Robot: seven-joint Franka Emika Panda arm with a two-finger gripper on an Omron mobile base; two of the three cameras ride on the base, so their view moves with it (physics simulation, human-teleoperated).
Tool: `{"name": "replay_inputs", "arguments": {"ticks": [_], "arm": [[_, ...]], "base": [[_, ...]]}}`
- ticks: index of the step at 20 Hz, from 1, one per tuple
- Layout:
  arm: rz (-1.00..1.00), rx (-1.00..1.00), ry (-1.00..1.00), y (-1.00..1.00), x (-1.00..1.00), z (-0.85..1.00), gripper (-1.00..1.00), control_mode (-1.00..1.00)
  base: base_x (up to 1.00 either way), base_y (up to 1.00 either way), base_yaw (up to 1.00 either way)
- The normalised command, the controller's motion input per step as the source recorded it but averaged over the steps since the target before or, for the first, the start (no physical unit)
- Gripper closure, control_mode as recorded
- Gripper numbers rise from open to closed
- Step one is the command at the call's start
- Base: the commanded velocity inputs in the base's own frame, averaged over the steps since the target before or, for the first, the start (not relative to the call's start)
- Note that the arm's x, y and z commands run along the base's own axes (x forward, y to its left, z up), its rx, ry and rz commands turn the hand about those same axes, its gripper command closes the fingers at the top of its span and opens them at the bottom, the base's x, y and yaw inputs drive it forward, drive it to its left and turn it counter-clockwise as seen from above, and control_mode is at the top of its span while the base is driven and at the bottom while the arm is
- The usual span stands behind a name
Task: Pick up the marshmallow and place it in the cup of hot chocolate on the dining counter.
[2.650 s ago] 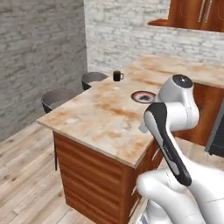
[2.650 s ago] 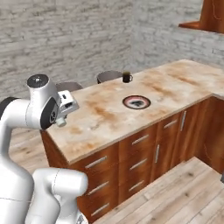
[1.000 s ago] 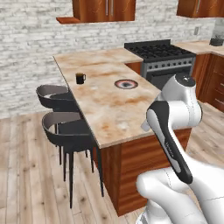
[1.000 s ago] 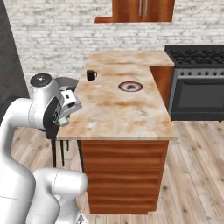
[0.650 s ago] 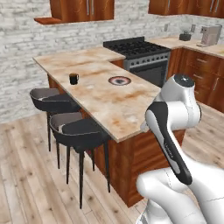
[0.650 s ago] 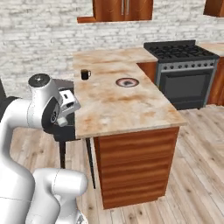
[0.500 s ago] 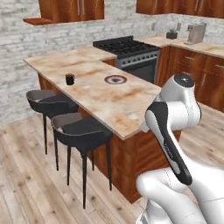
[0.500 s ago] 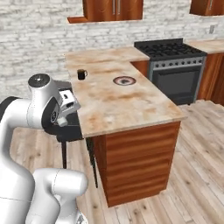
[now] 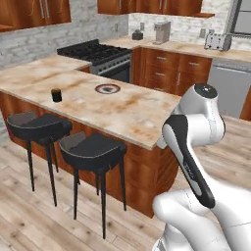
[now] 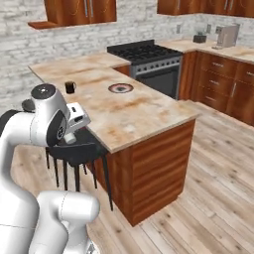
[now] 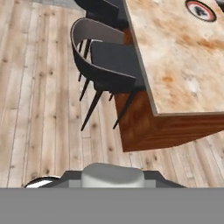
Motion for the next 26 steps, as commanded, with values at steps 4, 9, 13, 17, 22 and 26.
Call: {"name": "replay_inputs", "arguments": {"ticks": [4, 9, 13, 17, 22, 26], "arm": [[0.0, 0.0, 0.0, 0.0, 0.0, 0.0, 1.0, 1.0], [0.0, 0.0, 0.0, 0.0, 0.0, 0.0, 1.0, 1.0], [0.0, 0.0, 0.0, 0.0, 0.0, 0.0, 1.0, 1.0], [0.0, 0.0, 0.0, 0.0, 0.0, 0.0, 1.0, 1.0], [0.0, 0.0, 0.0, 0.0, 0.0, 0.0, 1.0, 1.0], [0.0, 0.0, 0.0, 0.0, 0.0, 0.0, 1.0, 1.0]], "base": [[0.0, 1.0, -0.5], [0.0, 1.0, -0.44], [0.0, 1.0, -0.39], [0.0, 1.0, -0.36], [0.0, 1.0, -0.34], [0.01, 1.0, -0.29]]}}
